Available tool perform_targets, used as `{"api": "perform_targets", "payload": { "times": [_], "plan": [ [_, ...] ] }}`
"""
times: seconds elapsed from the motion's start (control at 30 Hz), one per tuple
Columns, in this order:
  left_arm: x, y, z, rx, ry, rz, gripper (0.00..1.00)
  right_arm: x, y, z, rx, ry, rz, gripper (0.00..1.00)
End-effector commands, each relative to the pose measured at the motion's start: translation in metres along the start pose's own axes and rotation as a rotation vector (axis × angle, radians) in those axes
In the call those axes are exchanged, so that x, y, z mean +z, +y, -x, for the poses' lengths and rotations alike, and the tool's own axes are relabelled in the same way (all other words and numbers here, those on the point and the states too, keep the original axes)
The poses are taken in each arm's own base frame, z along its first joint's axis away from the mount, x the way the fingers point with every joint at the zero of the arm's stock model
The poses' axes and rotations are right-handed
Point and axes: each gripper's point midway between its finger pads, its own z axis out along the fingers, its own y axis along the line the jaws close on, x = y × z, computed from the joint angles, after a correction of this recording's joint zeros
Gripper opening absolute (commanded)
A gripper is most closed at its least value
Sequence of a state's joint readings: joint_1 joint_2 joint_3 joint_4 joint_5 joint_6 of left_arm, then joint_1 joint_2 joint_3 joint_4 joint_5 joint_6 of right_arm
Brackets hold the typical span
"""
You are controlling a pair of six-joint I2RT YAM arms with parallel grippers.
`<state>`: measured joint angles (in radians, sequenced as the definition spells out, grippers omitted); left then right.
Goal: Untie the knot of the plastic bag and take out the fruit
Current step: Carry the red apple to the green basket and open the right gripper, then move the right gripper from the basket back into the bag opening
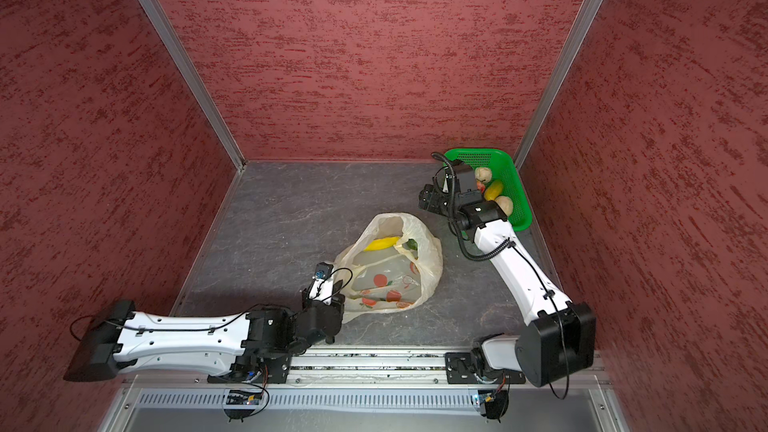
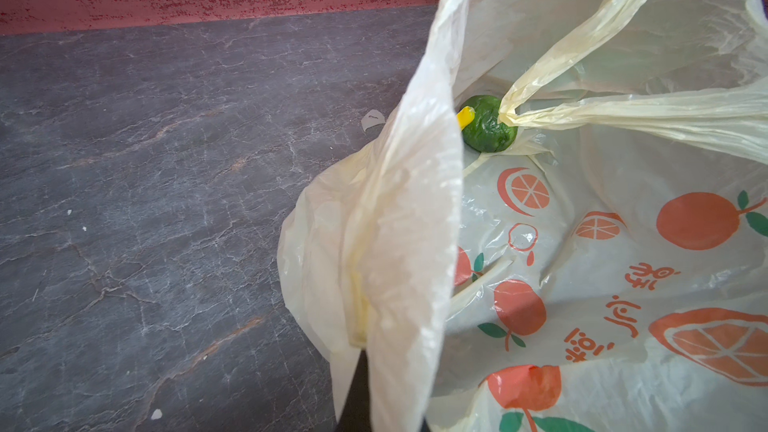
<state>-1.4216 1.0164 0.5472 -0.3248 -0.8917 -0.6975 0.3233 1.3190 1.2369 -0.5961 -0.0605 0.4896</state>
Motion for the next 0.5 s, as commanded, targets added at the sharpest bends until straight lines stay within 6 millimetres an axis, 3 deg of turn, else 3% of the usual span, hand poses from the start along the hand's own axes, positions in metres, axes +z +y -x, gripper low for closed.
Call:
{"api": "perform_targets", "payload": {
  "times": [0.0,0.23,0.47],
  "plan": [
    [-0.001,-0.001,0.000,0.002,-0.011,-0.020,0.00,-0.017,0.014,-0.024,0.008,0.056,0.012,0.84],
    [-0.002,-0.002,0.002,0.008,-0.015,-0.034,0.00,-0.049,0.064,-0.056,-0.033,0.097,0.099,0.83],
    [-0.002,-0.002,0.001,0.008,-0.016,-0.036,0.00,-0.061,0.104,-0.099,-0.074,0.169,0.177,0.83]
  ]
}}
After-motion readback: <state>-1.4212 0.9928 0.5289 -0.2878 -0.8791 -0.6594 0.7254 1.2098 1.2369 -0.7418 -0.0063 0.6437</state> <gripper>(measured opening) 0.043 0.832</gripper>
